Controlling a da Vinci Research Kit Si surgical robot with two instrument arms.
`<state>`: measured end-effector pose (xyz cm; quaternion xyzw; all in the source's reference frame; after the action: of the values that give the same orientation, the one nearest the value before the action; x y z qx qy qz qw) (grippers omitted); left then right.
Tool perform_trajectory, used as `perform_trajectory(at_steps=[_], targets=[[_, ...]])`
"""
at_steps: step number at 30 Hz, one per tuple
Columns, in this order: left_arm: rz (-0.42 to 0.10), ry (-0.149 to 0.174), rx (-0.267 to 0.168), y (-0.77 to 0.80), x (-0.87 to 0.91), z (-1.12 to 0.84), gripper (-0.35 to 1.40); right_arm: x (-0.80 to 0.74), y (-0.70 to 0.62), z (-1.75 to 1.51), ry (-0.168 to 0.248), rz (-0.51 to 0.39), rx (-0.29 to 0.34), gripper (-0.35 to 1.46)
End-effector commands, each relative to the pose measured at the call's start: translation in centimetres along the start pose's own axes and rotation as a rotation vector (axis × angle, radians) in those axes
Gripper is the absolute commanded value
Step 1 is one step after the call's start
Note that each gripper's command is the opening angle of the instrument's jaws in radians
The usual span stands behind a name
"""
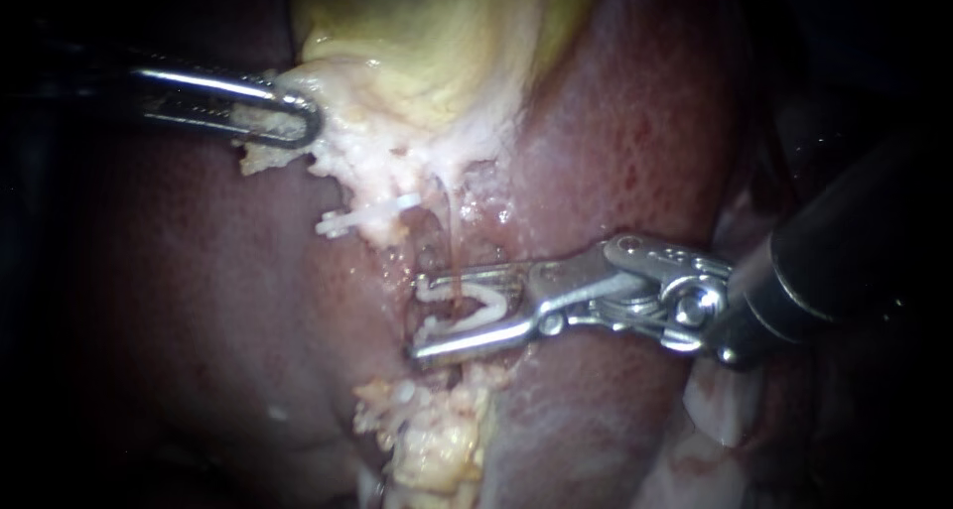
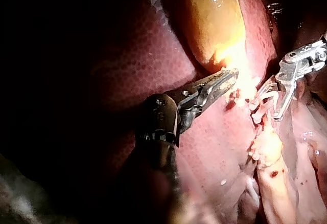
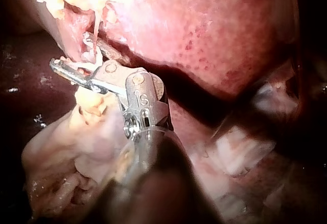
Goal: Clipping second clip right tube
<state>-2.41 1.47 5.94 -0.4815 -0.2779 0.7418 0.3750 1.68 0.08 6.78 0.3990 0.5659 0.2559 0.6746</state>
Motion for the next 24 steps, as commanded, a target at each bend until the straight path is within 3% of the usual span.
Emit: perform_trajectory(at_steps=[1, 12, 24], targets=[[0.0, 0.0, -0.001, 0.0, 0.0, 0.0, -0.35, 0.01, -0.03, 0.0, 0.002, -0.001, 0.011, 0.49], [0.0, 0.0, -0.001, 0.0, 0.0, -0.01, -0.35, 0.18, -0.27, 0.01, 0.014, 0.002, 0.086, 0.49], [0.0, 0.0, -0.001, 0.0, 0.0, -0.01, -0.35, 0.18, -0.27, -0.01, 0.003, 0.011, 0.105, 0.45]])
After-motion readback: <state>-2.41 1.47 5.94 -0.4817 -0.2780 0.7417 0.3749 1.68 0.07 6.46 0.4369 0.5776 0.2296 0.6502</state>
